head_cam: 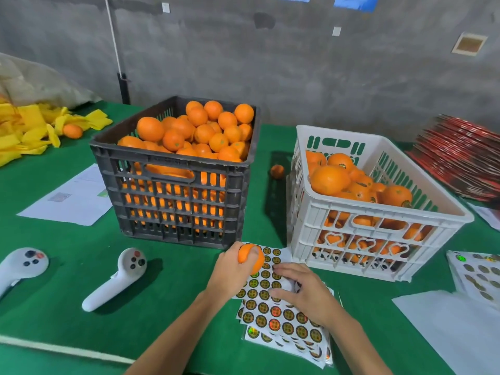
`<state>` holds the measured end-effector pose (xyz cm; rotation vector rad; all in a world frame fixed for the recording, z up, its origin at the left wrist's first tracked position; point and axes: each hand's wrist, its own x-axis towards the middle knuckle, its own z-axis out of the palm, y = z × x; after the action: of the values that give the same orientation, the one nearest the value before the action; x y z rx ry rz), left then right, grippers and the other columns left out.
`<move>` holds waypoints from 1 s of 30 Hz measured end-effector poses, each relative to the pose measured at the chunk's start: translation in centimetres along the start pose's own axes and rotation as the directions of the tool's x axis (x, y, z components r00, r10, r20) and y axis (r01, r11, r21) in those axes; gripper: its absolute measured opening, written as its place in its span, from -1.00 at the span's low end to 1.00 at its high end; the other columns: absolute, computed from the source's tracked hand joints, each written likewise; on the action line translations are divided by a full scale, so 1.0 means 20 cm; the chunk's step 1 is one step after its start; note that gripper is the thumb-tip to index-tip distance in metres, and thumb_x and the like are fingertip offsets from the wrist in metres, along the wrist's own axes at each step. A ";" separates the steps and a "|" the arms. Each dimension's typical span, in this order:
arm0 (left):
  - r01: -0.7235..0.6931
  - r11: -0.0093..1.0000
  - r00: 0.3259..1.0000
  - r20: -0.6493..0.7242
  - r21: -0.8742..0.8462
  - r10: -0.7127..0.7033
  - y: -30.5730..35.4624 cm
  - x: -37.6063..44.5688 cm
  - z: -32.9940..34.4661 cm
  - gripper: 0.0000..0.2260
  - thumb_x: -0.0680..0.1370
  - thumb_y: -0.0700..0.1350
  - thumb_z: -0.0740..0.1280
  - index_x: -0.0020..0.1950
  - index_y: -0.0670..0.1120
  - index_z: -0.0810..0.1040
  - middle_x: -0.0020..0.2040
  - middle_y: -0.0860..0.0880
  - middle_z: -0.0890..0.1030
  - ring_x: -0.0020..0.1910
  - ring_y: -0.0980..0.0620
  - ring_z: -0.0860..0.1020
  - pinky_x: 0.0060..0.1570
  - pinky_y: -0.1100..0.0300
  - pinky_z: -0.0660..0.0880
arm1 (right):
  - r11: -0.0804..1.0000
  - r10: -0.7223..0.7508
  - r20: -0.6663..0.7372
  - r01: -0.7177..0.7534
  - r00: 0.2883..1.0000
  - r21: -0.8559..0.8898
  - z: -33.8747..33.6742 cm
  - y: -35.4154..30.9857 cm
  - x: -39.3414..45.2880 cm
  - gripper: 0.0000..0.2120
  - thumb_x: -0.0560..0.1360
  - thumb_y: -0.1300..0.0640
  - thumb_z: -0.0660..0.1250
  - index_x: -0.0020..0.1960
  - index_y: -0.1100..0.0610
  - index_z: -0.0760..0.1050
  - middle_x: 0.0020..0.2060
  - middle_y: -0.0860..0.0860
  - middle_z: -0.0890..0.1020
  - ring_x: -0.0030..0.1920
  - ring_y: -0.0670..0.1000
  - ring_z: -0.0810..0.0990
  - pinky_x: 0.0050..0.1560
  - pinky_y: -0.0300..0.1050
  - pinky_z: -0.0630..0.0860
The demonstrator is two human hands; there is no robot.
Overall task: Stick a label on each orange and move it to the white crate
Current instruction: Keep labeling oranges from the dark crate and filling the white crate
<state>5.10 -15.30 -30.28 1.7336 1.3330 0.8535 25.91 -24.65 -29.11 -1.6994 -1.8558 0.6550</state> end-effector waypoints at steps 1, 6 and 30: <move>-0.005 1.000 1.000 -0.006 -0.007 0.004 0.00 0.00 0.00 -0.53 0.46 0.47 0.11 -0.01 0.14 0.53 -0.15 0.11 0.63 -0.18 0.17 0.61 -0.24 0.25 0.44 | 1.000 -0.017 -0.009 0.017 1.000 0.000 0.00 0.01 0.01 -0.44 0.43 -0.28 0.47 0.37 -0.07 0.57 0.31 -0.36 0.49 0.35 -0.35 0.36 0.40 -0.42 0.20; -0.018 1.000 1.000 -0.006 -0.004 0.018 0.00 -0.02 0.00 -0.53 0.48 0.45 0.11 0.01 0.11 0.54 -0.15 0.11 0.63 -0.17 0.15 0.61 -0.24 0.22 0.43 | 0.998 -0.061 -0.005 0.061 0.998 -0.032 -0.04 0.00 0.05 -0.63 0.51 -0.11 0.46 0.28 0.00 0.65 0.24 -0.23 0.59 0.29 -0.26 0.44 0.36 -0.44 0.23; -0.039 0.999 0.997 0.065 0.000 0.039 0.01 -0.04 -0.02 -0.68 0.45 0.41 0.13 -0.05 0.25 0.49 -0.16 0.13 0.63 -0.21 0.25 0.60 -0.23 0.29 0.45 | 0.980 -0.168 -0.057 0.160 0.984 -0.121 -0.03 -0.03 0.07 -0.78 0.57 -0.07 0.42 0.13 -0.01 0.73 0.11 -0.24 0.63 0.17 -0.17 0.50 0.22 -0.26 0.42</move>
<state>4.70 -16.12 -29.88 1.7782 1.2613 0.8116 25.83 -23.25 -28.19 -1.5966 -1.9937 0.4260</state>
